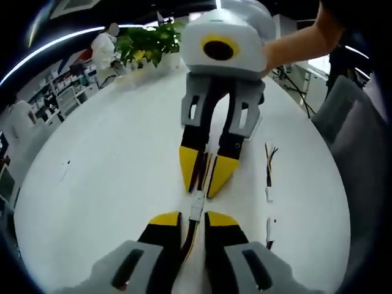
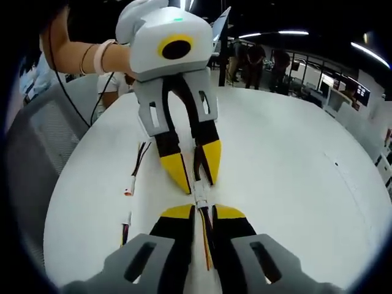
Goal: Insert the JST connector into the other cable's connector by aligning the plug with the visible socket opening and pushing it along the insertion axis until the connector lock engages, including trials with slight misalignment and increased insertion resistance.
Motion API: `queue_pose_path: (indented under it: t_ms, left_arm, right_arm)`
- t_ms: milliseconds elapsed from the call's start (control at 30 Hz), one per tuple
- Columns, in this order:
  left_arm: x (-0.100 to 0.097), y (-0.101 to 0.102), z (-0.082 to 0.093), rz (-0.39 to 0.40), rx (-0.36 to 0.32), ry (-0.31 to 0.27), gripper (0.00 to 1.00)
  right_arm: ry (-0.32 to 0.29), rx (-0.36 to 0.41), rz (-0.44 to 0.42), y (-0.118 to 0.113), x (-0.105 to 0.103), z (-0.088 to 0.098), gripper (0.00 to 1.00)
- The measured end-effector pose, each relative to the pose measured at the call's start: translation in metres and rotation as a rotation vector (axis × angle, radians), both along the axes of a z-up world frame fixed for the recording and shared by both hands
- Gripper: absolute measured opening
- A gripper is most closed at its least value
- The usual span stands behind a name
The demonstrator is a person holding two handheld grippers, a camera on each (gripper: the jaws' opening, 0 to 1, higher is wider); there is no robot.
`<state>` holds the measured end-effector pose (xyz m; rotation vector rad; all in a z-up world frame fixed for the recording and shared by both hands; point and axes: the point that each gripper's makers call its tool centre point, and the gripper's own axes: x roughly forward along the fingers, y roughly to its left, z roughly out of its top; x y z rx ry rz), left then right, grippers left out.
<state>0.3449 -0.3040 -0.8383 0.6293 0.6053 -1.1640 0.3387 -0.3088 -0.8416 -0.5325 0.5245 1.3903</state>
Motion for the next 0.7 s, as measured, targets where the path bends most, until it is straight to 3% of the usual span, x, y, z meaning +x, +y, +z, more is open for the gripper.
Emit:
queue_pose_path:
  t_ms: [367,633,700]
  left_arm:
    - [-0.004,0.001,0.012,0.012,-0.031,-0.017,0.14]
    - [0.000,0.007,0.025,0.027,-0.008,-0.094,0.14]
    - [-0.002,0.006,0.031,0.032,-0.036,-0.085,0.14]
  right_arm:
    - [-0.021,0.003,-0.002,0.001,-0.007,0.013,0.11]
    - [-0.042,-0.004,-0.007,0.003,-0.011,0.021,0.13]
    - [-0.050,-0.006,-0.005,0.002,-0.011,0.023,0.13]
